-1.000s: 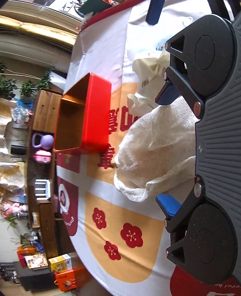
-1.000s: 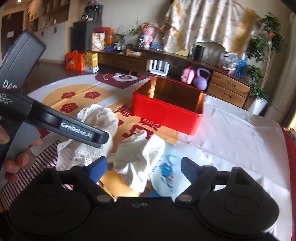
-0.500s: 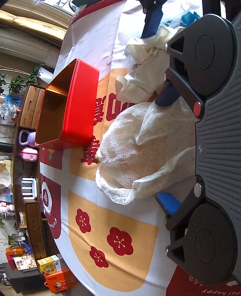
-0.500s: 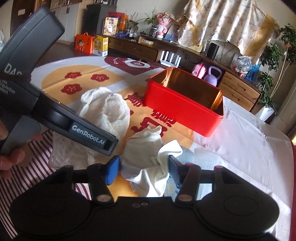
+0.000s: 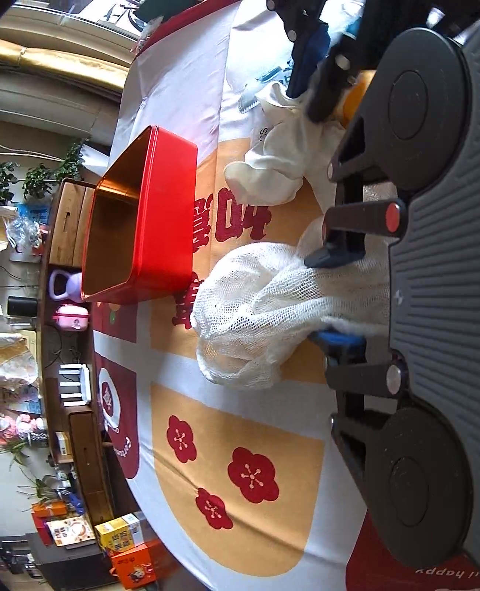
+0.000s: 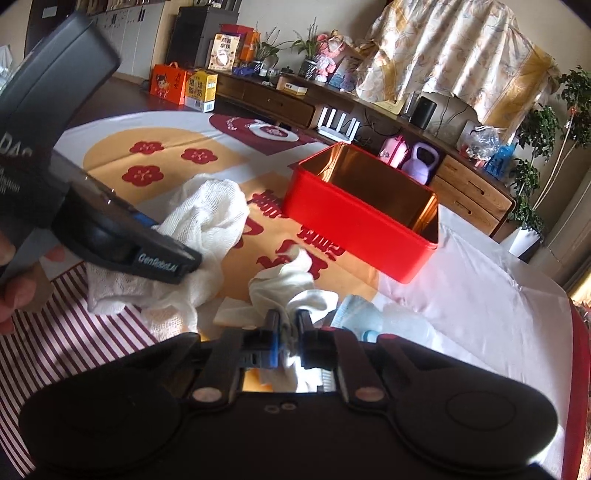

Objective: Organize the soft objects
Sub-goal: 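Grasp the white mesh cloth with the left gripper while the right gripper grasps the white cloth, then carry the mesh cloth and white cloth into the red tin with both grippers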

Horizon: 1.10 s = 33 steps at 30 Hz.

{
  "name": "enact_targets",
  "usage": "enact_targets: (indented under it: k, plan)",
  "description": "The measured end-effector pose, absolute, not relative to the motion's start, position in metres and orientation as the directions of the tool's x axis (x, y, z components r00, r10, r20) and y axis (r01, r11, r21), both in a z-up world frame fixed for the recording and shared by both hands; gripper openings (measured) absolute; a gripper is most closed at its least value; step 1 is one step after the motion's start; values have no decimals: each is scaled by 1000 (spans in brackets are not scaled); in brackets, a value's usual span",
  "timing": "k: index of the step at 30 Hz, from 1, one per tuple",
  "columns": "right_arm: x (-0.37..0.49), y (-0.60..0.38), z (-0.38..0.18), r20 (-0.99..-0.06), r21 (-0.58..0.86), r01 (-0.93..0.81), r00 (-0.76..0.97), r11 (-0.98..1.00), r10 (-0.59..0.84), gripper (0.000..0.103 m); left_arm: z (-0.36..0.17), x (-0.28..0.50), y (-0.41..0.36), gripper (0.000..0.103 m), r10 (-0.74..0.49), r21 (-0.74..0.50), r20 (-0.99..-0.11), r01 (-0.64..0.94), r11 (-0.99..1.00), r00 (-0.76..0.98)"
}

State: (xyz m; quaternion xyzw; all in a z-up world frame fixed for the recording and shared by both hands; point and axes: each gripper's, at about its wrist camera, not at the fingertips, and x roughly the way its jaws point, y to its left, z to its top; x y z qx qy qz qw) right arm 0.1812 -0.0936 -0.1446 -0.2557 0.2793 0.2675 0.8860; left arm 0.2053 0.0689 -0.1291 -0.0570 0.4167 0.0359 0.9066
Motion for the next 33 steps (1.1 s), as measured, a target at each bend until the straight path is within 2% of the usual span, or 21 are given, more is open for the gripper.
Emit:
enact_targets:
  k: [2,11,25,33]
  plan:
    - [181,-96,-140,-624,-291,-612,704,735,339,7,-128,204,69,24,19,-68,-754,-108,992,657]
    - [183,-115,-108,-574,-173,-572,720,802,390,6,-107,194,73,14,1,-89,-706,-91,992,708]
    - [198,-149,-50,-523,27,-525,718,851,459,6,-65,186,76,13,-45,-89,-687,-22,996,726]
    - [218,-160,-20,-483,43,-510,742,859,465,6,-30,199,76,13,-110,-123,-668,37,992,736]
